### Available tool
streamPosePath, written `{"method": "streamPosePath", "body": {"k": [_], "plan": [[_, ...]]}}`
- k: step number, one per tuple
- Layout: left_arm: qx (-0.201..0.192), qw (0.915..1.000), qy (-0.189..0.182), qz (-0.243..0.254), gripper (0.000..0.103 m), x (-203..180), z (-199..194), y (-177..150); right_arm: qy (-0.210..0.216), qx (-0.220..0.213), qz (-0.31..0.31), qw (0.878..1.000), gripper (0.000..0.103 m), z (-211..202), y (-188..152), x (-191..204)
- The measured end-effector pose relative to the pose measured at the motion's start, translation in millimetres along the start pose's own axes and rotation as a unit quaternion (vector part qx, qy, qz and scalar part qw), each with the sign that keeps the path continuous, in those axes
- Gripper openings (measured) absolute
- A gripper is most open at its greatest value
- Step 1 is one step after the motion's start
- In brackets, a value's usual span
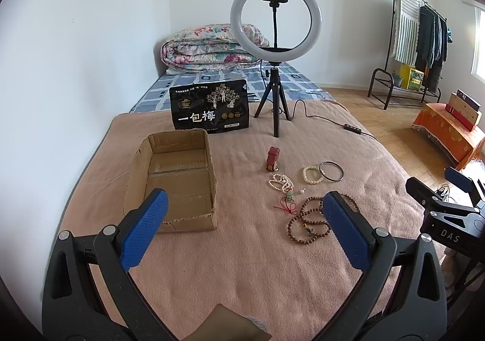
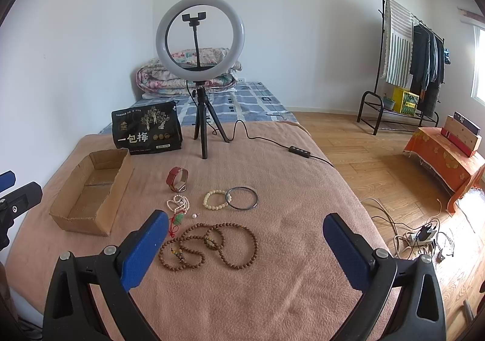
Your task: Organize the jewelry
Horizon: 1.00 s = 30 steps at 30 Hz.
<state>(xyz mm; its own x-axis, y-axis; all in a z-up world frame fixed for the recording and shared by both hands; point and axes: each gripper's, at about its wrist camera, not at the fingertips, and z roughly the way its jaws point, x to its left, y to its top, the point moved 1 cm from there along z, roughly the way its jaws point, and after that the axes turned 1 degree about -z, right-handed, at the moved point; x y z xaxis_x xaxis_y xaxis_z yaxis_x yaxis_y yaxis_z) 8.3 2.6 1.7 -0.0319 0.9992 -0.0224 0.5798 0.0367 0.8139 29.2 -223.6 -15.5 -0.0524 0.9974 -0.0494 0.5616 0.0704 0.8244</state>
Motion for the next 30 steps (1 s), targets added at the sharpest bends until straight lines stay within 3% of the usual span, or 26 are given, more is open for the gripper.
{"method": "streamPosePath", "body": {"k": [23, 30], "plan": [[0.005, 1.0, -0.001, -0.003, 0.103, 3, 2, -5, 0.003, 0.007, 0.002, 1.0, 0.103, 4, -2, 1], [0.037, 0.9991, -0.017, -0.01, 0.103, 7, 14, -14, 0.001, 0.012, 0.004, 1.0, 0.103, 8, 3, -4]]}}
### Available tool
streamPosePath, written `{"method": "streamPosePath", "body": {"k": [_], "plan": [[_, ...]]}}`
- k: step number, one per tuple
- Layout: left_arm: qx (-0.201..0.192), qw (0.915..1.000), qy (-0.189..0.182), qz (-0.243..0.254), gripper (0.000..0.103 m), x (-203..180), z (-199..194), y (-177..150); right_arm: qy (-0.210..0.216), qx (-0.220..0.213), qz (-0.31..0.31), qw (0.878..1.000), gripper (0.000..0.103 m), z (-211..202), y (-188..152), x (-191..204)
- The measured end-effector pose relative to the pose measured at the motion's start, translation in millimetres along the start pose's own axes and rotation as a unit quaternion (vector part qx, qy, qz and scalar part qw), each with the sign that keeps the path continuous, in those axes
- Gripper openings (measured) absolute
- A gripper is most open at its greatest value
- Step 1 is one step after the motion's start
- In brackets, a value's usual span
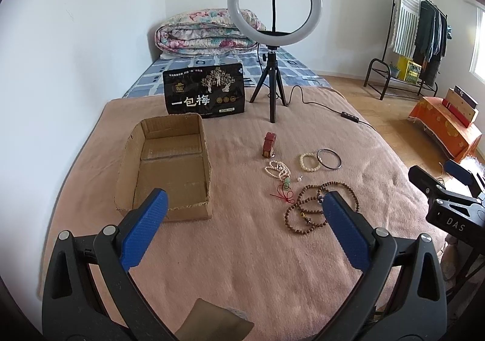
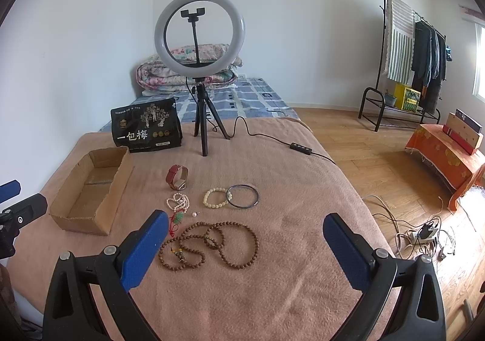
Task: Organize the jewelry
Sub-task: 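Move both tools forward toward the jewelry on the blanket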
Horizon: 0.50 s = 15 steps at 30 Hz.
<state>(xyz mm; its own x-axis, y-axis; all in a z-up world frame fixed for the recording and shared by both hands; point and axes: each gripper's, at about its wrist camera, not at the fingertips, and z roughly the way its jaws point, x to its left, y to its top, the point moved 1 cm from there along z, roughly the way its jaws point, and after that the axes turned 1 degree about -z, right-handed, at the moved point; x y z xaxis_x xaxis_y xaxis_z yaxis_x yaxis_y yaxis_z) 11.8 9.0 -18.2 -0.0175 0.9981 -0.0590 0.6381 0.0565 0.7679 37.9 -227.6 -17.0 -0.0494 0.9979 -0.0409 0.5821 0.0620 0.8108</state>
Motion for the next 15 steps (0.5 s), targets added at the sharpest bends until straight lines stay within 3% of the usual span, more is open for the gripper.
{"method": "streamPosePath", "body": {"k": [4, 9, 15], "plan": [[0.026, 0.9995, 0.013, -0.015, 0.103, 9, 8, -3, 0.006, 0.009, 0.006, 1.0, 0.103, 5, 3, -9], [0.032, 0.9993, 0.017, 0.002, 0.103, 6, 12, -12, 0.03, 0.028, 0.015, 0.999, 0.103, 18, 7, -19], [0.051, 0.9987, -0.001, 0.004, 0.103, 2, 22, -11, 0.005, 0.034, 0.015, 0.999, 0.103, 32, 8, -31]]}}
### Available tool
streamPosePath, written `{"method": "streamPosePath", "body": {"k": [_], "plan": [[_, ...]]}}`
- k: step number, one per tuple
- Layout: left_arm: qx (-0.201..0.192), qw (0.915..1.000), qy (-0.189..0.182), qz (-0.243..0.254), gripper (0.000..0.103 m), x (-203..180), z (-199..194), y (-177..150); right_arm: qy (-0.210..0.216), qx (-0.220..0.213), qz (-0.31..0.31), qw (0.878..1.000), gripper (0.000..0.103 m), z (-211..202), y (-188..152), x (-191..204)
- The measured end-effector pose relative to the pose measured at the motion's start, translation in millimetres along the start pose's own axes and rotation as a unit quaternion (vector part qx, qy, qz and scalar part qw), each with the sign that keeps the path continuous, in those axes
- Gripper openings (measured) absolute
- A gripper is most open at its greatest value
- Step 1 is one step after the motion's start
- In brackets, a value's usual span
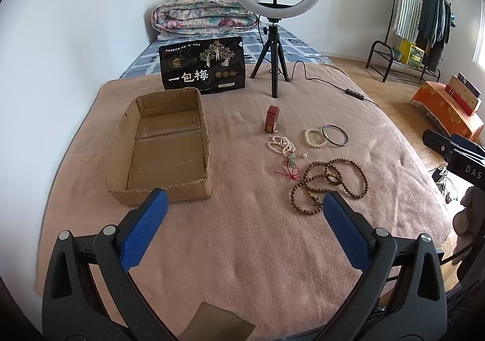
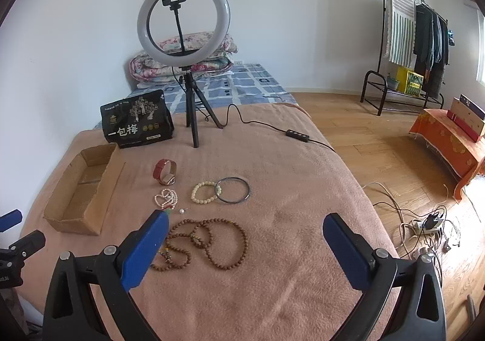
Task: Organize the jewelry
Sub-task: 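Move both tools forward toward the jewelry on the blanket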
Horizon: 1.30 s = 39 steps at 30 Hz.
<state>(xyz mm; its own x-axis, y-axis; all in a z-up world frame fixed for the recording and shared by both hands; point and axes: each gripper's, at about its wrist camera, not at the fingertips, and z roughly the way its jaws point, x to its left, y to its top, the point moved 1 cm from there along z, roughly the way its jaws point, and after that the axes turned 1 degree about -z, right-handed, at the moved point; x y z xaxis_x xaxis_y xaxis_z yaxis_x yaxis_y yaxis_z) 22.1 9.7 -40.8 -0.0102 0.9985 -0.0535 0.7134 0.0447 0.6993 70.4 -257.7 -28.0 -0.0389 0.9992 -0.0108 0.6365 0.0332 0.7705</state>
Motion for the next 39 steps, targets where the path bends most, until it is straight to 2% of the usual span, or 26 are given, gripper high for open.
{"method": "streamPosePath", "body": {"k": [6, 11, 17, 20, 25, 31, 32, 36, 38, 39], "plan": [[0.019, 0.9995, -0.025, 0.012, 0.103, -7, 8, -2, 0.005, 0.0, -0.018, 1.0, 0.103, 11, 10, -14], [0.043, 0.9978, -0.05, 0.004, 0.103, -9, 19, -8, 0.031, 0.026, -0.031, 0.999, 0.103, 30, 15, -19], [0.049, 0.9978, -0.044, 0.007, 0.103, -10, 26, -8, 0.053, 0.056, -0.029, 0.997, 0.102, 54, 14, -22], [0.047, 0.9983, -0.032, 0.012, 0.103, -9, 29, -2, 0.058, 0.071, -0.022, 0.996, 0.099, 63, 15, -25], [0.041, 0.9986, -0.021, 0.026, 0.103, -11, 36, 11, 0.059, 0.074, -0.022, 0.995, 0.099, 73, 20, -28], [0.065, 0.9958, -0.059, 0.026, 0.101, -20, 55, 25, 0.084, 0.09, -0.015, 0.992, 0.094, 81, 20, -26], [0.071, 0.9952, -0.062, 0.025, 0.099, -21, 60, 27, 0.091, 0.092, -0.016, 0.991, 0.093, 81, 18, -24], [0.09, 0.9925, -0.081, 0.018, 0.077, -25, 78, 32, 0.117, 0.107, -0.034, 0.987, 0.09, 84, 8, -11], [0.099, 0.991, -0.089, 0.011, 0.073, -25, 85, 33, 0.119, 0.113, -0.046, 0.985, 0.086, 86, 4, -5], [0.104, 0.9901, -0.095, 0.006, 0.068, -24, 89, 34, 0.119, 0.116, -0.05, 0.985, 0.085, 88, 3, -3]]}}
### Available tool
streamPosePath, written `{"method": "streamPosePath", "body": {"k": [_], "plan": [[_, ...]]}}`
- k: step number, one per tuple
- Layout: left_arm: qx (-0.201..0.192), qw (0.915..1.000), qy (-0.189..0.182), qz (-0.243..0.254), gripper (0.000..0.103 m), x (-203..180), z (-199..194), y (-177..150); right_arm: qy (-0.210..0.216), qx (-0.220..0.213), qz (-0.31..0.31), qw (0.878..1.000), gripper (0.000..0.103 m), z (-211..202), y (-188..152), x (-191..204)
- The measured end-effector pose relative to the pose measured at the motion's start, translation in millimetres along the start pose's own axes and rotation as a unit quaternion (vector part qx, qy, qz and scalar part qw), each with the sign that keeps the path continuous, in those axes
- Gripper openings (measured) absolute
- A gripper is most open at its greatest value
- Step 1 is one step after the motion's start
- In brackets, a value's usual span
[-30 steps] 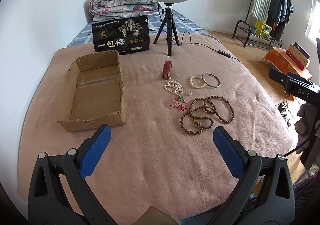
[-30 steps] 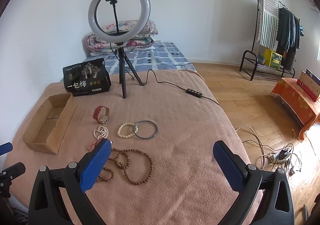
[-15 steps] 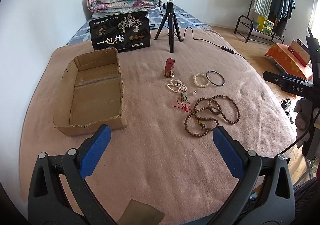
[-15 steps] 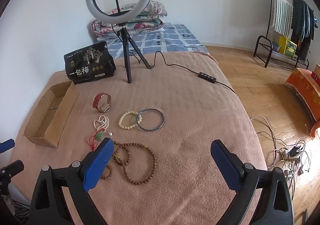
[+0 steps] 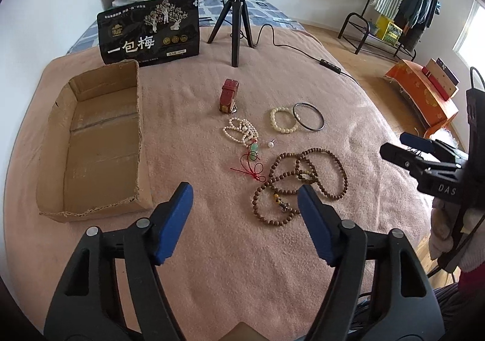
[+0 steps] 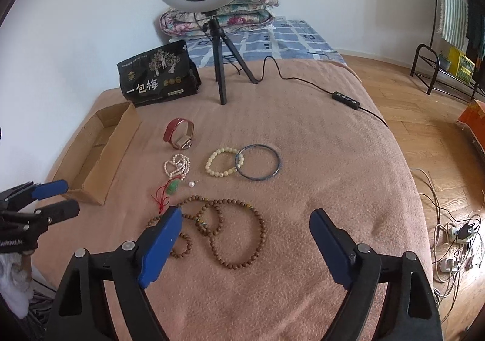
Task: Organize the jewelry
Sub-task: 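Move both tools forward toward the jewelry on the blanket, then grasp the green jade pendant with the left tool while the right tool grasps the brown wooden beads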
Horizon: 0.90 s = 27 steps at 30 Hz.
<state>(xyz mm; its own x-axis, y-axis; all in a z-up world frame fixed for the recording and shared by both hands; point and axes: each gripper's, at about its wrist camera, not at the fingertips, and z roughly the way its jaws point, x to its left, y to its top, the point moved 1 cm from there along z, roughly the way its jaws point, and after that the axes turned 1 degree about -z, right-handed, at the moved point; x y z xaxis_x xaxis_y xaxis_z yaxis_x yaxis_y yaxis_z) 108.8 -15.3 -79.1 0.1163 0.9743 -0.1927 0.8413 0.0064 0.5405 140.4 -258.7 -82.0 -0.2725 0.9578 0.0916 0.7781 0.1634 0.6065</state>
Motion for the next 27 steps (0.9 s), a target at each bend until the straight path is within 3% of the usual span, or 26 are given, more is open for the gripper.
{"method": "streamPosePath", "body": {"k": [2, 8, 13, 20, 24, 27], "plan": [[0.003, 1.0, -0.003, 0.0, 0.063, 0, 4, 3, 0.002, 0.005, 0.001, 1.0, 0.085, 4, 0, -1], [0.011, 0.9998, -0.013, -0.01, 0.063, 2, 18, 15, 0.041, 0.028, 0.019, 0.999, 0.083, 23, 0, -5], [0.022, 0.9995, -0.017, -0.016, 0.054, 6, 37, 26, 0.037, 0.036, 0.0, 0.999, 0.079, 35, -1, 1], [0.069, 0.996, -0.045, -0.033, 0.052, 2, 67, 36, 0.07, 0.065, 0.01, 0.995, 0.079, 53, -5, 2], [0.103, 0.9909, -0.056, -0.066, 0.048, 6, 95, 46, 0.077, 0.083, -0.002, 0.994, 0.079, 64, -12, 11], [0.129, 0.988, -0.052, -0.067, 0.046, 4, 116, 49, 0.08, 0.091, -0.008, 0.993, 0.079, 69, -14, 17]]}}
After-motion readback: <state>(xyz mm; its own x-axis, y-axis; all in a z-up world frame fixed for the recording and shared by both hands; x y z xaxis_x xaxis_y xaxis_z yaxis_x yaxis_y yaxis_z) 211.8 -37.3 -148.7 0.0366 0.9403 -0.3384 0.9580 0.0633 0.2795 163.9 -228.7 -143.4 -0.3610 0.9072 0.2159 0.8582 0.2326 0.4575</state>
